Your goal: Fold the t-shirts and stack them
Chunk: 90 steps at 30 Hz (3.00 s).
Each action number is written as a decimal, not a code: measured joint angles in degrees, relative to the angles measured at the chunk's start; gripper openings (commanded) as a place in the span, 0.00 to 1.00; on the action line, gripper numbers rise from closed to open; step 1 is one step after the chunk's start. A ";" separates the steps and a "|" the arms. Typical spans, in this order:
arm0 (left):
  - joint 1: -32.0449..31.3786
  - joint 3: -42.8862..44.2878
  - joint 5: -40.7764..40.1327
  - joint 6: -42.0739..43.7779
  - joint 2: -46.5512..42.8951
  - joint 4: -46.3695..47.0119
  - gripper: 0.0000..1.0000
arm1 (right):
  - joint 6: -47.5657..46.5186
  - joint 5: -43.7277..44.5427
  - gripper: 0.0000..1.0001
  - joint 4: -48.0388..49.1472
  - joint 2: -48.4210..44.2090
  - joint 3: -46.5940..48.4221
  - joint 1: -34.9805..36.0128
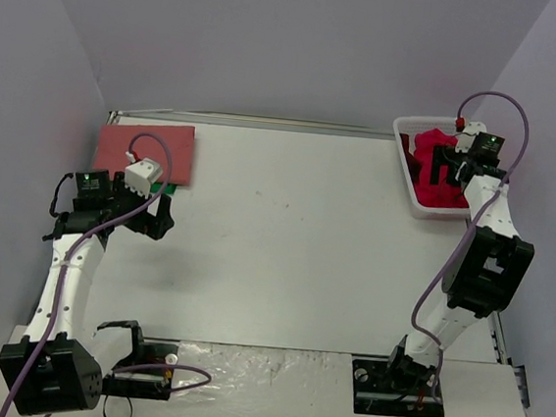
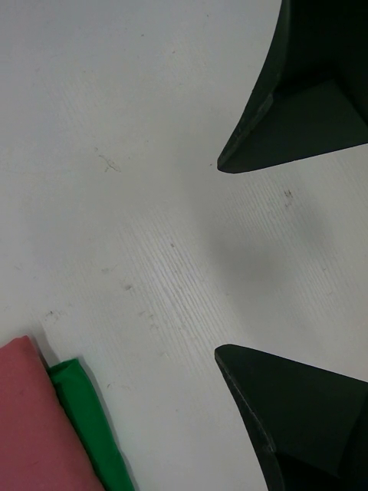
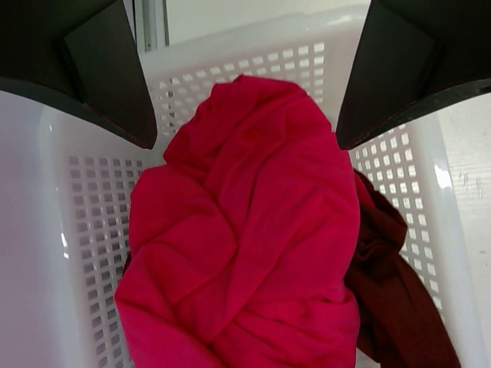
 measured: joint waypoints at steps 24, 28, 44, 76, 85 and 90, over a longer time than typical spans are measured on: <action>0.04 0.00 -0.07 0.59 1.29 -0.07 0.94 | 2.10 -2.56 0.13 -1.46 14.60 10.64 0.04; 0.04 0.00 -0.07 0.59 1.29 -0.13 0.94 | 1.73 -2.14 0.00 -1.66 14.60 10.62 0.07; 0.55 0.00 -0.04 0.63 1.27 -0.22 0.94 | 1.77 -3.67 0.00 -1.66 8.35 8.39 0.15; 0.81 0.00 0.11 1.70 2.91 -0.20 0.94 | -2.75 14.64 0.89 12.04 18.40 12.15 6.99; 0.81 0.00 0.09 1.88 3.28 -0.22 0.94 | -2.86 15.02 0.62 11.15 23.61 18.36 6.91; 0.81 0.00 0.11 1.92 3.56 -0.22 0.94 | -3.17 14.56 0.06 9.79 26.64 19.34 7.10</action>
